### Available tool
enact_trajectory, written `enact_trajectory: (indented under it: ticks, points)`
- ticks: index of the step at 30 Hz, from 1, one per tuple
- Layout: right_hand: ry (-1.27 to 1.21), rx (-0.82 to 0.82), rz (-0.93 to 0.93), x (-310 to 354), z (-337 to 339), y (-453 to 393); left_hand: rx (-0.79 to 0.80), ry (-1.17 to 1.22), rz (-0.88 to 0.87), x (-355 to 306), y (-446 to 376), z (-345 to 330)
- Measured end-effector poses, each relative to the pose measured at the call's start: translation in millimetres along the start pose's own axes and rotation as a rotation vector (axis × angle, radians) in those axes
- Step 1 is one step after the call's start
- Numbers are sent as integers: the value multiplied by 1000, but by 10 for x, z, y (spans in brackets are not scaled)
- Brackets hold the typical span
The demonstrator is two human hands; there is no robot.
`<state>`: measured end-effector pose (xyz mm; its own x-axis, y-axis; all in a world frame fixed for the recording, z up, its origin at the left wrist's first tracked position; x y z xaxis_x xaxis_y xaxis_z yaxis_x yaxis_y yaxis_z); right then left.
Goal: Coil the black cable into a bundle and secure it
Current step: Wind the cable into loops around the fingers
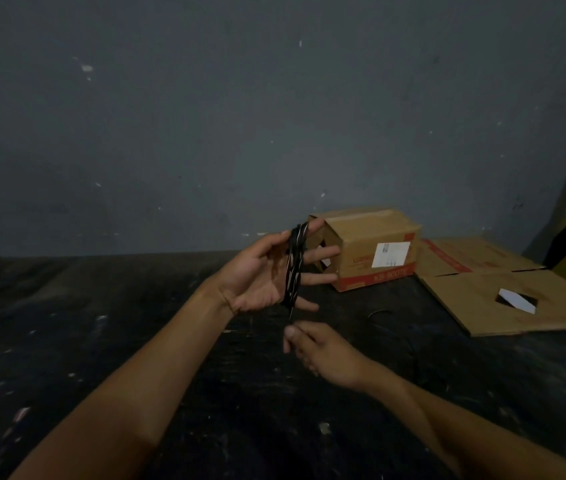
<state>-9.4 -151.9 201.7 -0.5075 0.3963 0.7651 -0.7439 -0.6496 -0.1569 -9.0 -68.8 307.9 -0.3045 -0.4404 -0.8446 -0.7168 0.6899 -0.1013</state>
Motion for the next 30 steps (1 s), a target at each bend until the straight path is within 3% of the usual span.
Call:
enact_trajectory:
  ticks: [10, 21, 25, 30]
  points:
    - [155, 40, 36, 381, -39, 149, -164, 45, -91, -29, -19, 356]
    - [466, -20, 145, 942, 676, 68, -291, -9, -74, 131, 38, 583]
    - [575, -140, 144, 1127, 1094, -61, -395, -73, -64, 224, 47, 658]
    - [640, -167, 80, 1133, 1365, -195, -328, 16, -2, 270, 60, 493]
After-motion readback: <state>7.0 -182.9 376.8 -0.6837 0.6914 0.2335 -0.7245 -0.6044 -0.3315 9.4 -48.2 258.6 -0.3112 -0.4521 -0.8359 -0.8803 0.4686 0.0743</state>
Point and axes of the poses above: each hand's wrist, its own y-axis away from the middle knuckle, its own z-axis out of the back of the hand, x = y × z, the point moved 6 cm from there along -y, towards the middle knuckle, and after that the axes turned 13 degrees about y, right-handed, at the moved point
